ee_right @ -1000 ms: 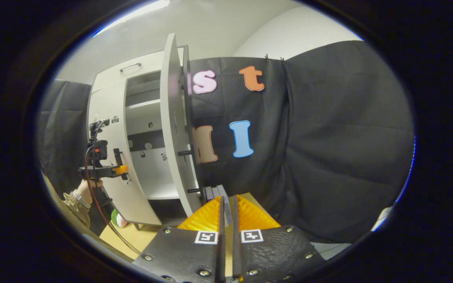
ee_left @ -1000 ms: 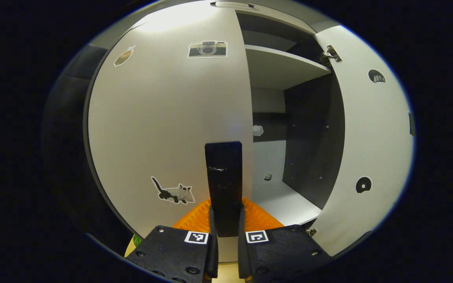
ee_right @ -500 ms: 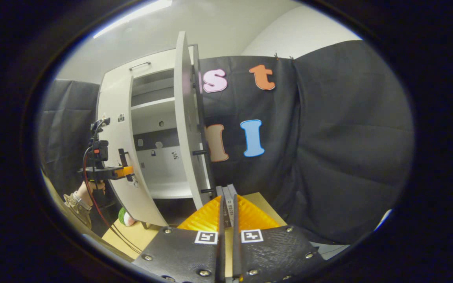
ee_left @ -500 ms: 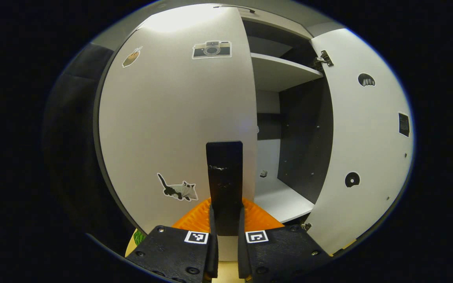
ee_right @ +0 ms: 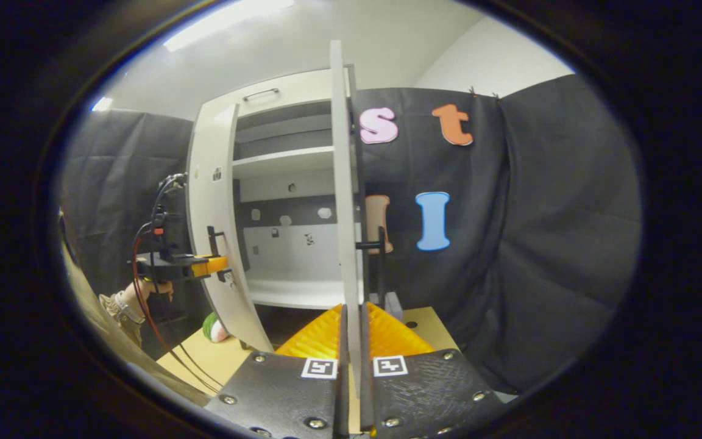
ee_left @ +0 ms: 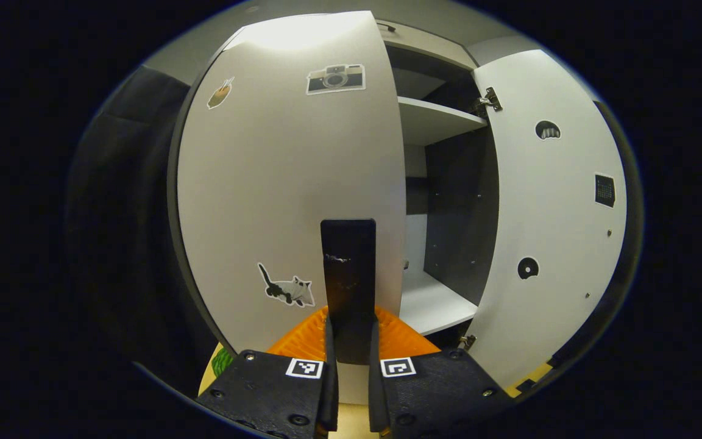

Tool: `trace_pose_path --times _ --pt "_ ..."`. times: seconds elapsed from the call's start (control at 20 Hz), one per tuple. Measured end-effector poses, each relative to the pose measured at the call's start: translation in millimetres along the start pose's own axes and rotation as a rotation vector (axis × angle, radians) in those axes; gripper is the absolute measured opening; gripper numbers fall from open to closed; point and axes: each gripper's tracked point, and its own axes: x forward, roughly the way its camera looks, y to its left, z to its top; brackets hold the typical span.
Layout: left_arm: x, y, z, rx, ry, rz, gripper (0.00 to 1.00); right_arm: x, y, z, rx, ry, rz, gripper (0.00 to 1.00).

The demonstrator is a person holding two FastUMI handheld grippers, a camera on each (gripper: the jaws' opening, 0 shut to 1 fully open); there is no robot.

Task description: Open the right door of the double-door shoe cabinet with the right hand, and open the left door with the left hand.

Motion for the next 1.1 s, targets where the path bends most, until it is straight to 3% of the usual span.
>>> trace_pose_path --times 0.8,1.1 --pt "-47.6 23.2 -6.9 -0.026 0.009 0.012 0.2 76.8 92.6 -2.4 -0.058 0.035 0.316 0.07" --pt "-66.2 36.0 -8.6 -0.029 0.002 0.046 0.2 100.7 117.7 -7.4 -0.064 0.05 0.39 0.07"
